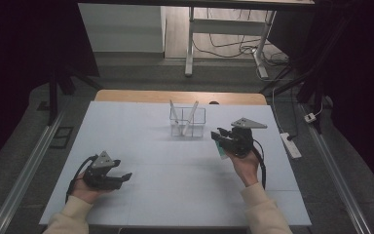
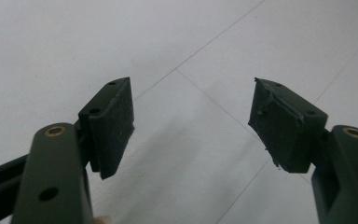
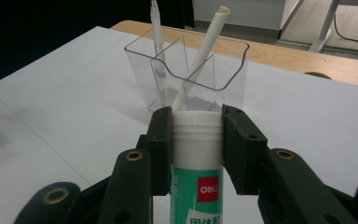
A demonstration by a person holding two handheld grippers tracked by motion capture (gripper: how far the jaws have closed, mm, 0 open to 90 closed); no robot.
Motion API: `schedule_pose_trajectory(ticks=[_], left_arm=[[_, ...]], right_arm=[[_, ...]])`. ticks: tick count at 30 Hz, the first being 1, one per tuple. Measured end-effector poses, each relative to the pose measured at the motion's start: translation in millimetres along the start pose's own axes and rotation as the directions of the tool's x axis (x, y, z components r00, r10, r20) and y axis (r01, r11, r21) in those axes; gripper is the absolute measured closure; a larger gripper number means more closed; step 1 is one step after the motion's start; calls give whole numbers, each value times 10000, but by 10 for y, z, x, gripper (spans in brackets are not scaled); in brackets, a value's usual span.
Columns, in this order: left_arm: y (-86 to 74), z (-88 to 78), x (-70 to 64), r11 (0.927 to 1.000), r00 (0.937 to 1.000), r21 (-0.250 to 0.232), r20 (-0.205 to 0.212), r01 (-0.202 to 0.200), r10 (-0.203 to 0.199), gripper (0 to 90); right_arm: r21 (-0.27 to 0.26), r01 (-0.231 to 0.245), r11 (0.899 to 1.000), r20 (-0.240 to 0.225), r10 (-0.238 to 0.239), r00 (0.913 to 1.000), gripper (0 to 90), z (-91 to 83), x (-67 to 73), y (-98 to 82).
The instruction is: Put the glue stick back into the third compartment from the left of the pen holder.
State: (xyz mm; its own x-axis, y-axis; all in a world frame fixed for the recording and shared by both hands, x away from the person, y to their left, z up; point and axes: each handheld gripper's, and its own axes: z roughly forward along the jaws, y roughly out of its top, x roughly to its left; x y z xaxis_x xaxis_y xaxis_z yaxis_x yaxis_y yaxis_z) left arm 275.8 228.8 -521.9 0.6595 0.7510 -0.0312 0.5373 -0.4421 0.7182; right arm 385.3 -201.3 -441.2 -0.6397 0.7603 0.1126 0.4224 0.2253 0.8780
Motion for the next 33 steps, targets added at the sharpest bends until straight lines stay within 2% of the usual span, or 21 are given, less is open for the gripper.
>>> schedule_pose_trajectory(ticks=[13,33], left_arm=[[-1,6,3,10000,10000,23,2,7,-7,306],[-4,3,11,10000,10000,5,6,32,-32,306]], right_arm=[[-460,-55,9989,-91,51,9999,645,26,-15,138],[-851,-234,9961,-38,232,9997,645,156,-74,360]])
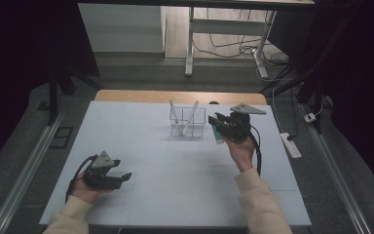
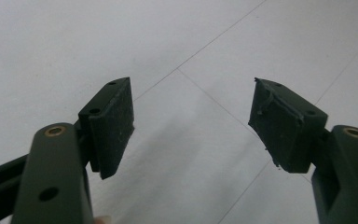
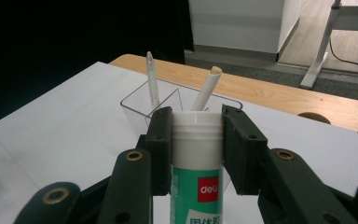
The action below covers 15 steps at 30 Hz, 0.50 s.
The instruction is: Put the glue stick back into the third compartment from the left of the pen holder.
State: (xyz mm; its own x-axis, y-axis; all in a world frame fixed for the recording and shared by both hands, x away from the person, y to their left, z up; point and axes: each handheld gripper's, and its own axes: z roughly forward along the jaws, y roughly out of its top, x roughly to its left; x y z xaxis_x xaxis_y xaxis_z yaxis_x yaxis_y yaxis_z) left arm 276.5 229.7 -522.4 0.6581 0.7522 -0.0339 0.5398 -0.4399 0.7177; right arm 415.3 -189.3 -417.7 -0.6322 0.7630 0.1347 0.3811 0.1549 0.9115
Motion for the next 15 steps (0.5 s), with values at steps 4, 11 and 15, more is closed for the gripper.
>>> schedule_pose_trajectory(ticks=[4,11,15], left_arm=[[0,1,-2,10000,10000,9,5,-7,7,306],[-2,3,3,10000,10000,21,1,0,0,306],[-2,3,3,10000,10000,18,-2,-1,1,306]], right_arm=[[-44,-30,10000,51,30,10000,645,32,-20,23],[-115,-103,9999,72,103,9999,645,92,-51,52],[-177,-121,9998,90,123,9999,645,124,-63,78]])
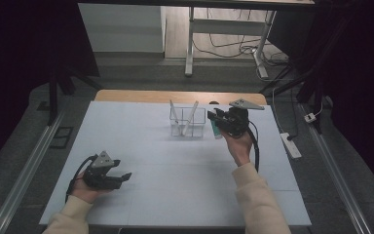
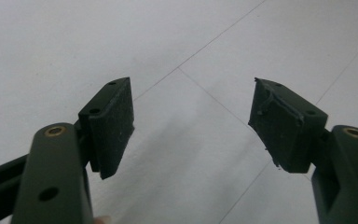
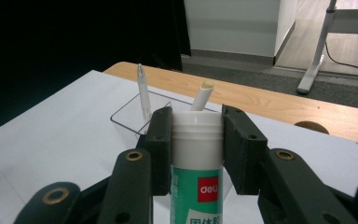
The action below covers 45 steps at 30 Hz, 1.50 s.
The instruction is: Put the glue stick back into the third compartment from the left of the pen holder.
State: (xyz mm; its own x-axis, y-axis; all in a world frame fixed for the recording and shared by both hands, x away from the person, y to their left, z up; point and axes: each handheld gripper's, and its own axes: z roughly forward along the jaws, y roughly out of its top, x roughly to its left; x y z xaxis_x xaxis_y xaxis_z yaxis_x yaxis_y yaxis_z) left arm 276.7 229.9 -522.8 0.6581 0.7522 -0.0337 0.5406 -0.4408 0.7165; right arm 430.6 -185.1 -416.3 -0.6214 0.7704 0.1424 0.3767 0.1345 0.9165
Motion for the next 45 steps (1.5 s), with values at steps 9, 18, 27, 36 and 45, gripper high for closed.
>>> schedule_pose_trajectory(ticks=[9,18,27,36,45], left_arm=[[1,2,-2,10000,10000,10,-6,-16,16,306],[2,0,-3,10000,10000,4,-19,-29,29,306],[2,8,-6,10000,10000,47,-62,-62,62,306],[4,11,-6,10000,10000,37,-45,-63,64,305],[3,22,2,9999,10000,77,-13,-89,89,305]], right_arm=[[-140,-42,9999,77,43,10000,645,89,1,58],[-374,-7,9993,185,14,9998,645,185,-2,135],[-601,-186,9980,325,206,9993,645,252,-68,161],[-707,-220,9973,468,253,9986,645,367,-116,178],[-705,-175,9974,360,201,9992,644,531,-74,197]])
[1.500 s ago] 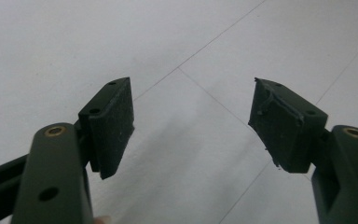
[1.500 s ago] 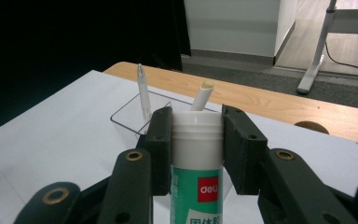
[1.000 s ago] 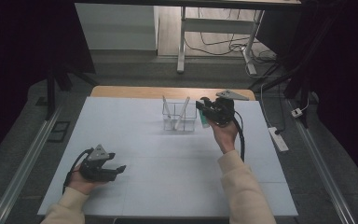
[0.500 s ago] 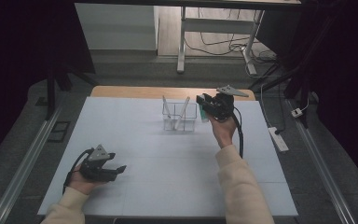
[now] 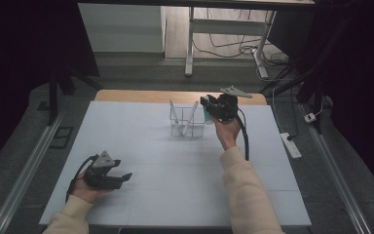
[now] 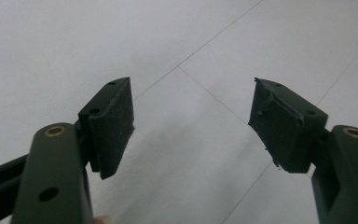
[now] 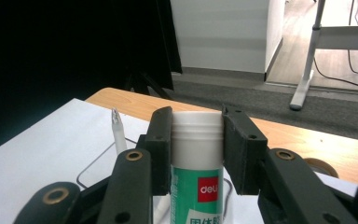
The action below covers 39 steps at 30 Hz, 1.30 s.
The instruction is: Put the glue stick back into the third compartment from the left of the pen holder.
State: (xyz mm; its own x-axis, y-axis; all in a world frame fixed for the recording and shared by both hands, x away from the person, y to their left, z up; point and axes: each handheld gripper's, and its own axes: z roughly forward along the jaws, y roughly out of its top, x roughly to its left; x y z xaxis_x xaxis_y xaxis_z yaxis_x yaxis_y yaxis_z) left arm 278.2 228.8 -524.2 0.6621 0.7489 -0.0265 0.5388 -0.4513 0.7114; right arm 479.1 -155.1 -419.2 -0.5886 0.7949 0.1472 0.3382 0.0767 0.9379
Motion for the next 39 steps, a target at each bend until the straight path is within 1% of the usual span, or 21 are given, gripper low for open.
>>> schedule_pose_trajectory(ticks=[7,9,12,14,17,19,25,26,27,28,29,30,33,35,36,39], left_arm=[[-1,-1,-1,10000,10000,-18,23,-16,16,305],[1,-1,-5,10000,10000,-20,28,-41,41,305],[1,-1,-5,10000,10000,-31,29,-50,50,305],[-1,0,-2,10000,10000,-24,31,-38,38,304],[-1,3,0,10000,10000,-7,37,-43,43,305],[-2,6,2,10000,10000,1,37,-39,39,304],[-11,8,18,10000,10000,24,21,3,-3,305],[-13,10,19,10000,10000,34,19,11,-11,305],[-14,11,20,10000,10000,41,21,8,-8,305],[-15,11,20,10000,10000,47,21,4,-4,305],[-15,11,20,10000,10000,46,18,-2,2,305],[-15,10,20,10000,10000,36,17,-4,4,305],[-15,10,19,10000,10000,40,25,-2,2,304],[-13,10,15,10000,10000,45,18,-25,25,305],[-12,11,12,10000,10000,50,10,-37,37,304],[-9,14,5,10000,10000,64,14,-48,48,304]], right_arm=[[-104,156,9998,-87,-157,9998,644,93,67,50],[-138,117,9998,-159,-119,9998,644,116,79,60],[-154,223,9996,-116,-225,9997,644,157,106,61],[-179,206,9996,-166,-209,9996,644,180,115,64],[-214,237,9995,-226,-242,9995,644,214,114,68],[-249,239,9994,-187,-243,9995,644,239,109,69],[-348,50,9994,-291,-60,9996,640,309,73,39],[-321,38,9995,-273,-47,9996,634,317,71,29],[-280,55,9996,-220,-61,9997,608,324,67,19],[-281,28,9996,-189,-33,9998,548,324,62,11],[-257,-10,9997,-141,7,9999,508,319,58,10],[-233,-31,9997,-147,27,9999,488,309,54,10],[-130,150,9998,-118,-151,9998,455,260,53,13],[-57,377,9993,-316,-379,9988,439,215,49,6],[23,460,9989,-333,-459,9984,439,195,46,3],[188,576,9982,-487,-566,9972,440,134,21,-21]])
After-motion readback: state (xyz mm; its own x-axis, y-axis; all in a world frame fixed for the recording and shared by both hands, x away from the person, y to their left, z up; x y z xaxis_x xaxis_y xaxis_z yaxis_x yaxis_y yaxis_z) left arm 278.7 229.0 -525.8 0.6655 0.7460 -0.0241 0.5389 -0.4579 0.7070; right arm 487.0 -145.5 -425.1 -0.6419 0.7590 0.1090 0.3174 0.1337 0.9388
